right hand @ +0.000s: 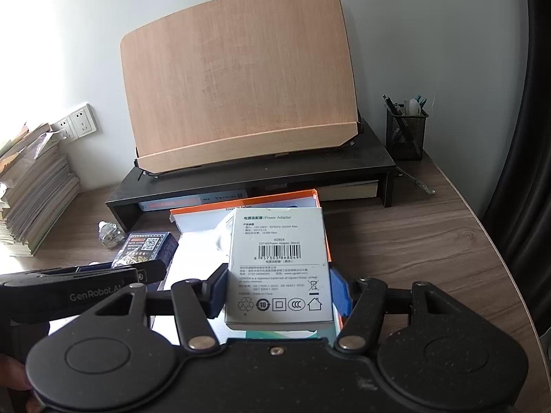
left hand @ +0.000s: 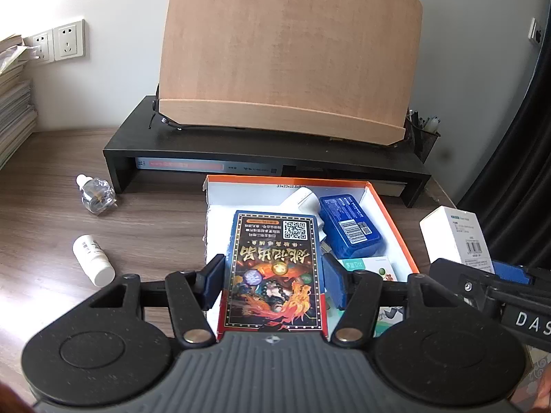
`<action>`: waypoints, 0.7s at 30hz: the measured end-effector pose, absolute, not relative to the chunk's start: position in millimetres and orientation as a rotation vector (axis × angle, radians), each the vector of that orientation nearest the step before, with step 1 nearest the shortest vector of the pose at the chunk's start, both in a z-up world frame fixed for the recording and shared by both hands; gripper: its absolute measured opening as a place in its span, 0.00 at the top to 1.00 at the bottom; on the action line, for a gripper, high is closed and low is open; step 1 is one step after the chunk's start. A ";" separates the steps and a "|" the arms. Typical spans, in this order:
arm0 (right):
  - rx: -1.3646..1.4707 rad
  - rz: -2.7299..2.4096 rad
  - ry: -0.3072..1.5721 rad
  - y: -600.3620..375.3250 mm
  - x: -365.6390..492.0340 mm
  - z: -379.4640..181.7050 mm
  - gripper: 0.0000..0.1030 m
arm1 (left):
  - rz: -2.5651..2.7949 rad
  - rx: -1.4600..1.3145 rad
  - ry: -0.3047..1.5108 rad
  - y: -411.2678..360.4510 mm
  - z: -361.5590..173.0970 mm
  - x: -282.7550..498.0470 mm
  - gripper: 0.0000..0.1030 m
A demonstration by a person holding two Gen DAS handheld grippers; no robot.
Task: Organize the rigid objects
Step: 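Lower the red card box and white adapter box into the orange-rimmed box with both grippers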
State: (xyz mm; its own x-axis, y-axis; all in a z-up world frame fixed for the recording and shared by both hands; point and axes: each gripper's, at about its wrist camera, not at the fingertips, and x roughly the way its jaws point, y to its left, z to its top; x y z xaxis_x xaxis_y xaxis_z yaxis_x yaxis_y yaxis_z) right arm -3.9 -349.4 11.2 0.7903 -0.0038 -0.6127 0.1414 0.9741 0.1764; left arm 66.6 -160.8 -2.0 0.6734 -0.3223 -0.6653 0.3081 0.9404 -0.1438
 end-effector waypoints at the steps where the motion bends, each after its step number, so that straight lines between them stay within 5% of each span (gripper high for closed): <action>1: 0.218 -0.080 0.656 -349.2 -3.4 11.2 0.31 | -0.357 -0.019 0.754 -161.4 -2.5 66.9 0.42; 21: 0.219 -0.077 0.677 -348.0 10.4 6.1 0.31 | -0.368 -0.018 0.776 -166.9 -9.3 71.3 0.42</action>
State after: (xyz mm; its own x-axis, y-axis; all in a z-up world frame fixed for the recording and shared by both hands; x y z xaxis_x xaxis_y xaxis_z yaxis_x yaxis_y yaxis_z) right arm 10.4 -348.0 6.1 0.7775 0.0001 -0.6289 0.1418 0.9742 0.1755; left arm 71.3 -166.9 -9.3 0.6536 -0.3308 -0.6807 0.3179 0.9362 -0.1498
